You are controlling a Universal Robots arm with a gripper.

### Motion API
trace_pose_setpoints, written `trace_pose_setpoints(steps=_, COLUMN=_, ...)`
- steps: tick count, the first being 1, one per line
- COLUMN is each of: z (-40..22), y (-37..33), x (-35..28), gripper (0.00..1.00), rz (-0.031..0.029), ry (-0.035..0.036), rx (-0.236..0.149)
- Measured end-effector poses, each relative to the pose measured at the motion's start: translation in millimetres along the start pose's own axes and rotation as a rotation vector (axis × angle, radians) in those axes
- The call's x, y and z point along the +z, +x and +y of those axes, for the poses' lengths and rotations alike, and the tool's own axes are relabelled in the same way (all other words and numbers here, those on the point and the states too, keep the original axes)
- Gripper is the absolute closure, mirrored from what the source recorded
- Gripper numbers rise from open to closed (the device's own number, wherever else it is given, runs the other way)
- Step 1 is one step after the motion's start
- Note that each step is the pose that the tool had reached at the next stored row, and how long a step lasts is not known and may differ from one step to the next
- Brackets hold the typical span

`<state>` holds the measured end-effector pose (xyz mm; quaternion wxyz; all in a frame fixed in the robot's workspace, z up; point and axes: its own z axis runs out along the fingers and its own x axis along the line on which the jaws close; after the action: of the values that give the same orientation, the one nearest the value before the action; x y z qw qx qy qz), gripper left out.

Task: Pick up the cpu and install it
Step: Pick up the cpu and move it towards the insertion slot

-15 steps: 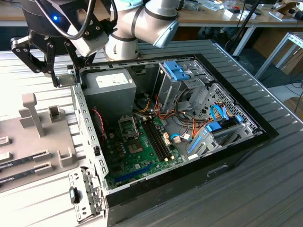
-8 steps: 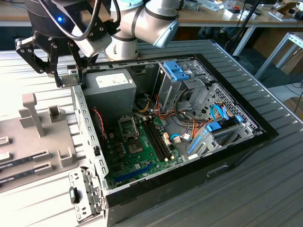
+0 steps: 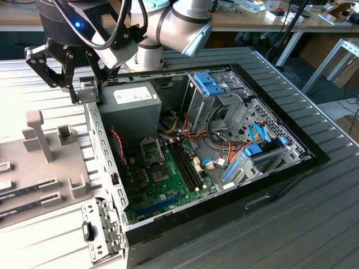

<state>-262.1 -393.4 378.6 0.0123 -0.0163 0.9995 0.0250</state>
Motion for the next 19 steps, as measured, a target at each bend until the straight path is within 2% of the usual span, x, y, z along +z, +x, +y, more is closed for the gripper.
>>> trace_pose_setpoints(steps=19, z=-0.7, y=-15.7, x=5.1, gripper=0.53, rz=0.0, ry=0.0, rx=0.0)
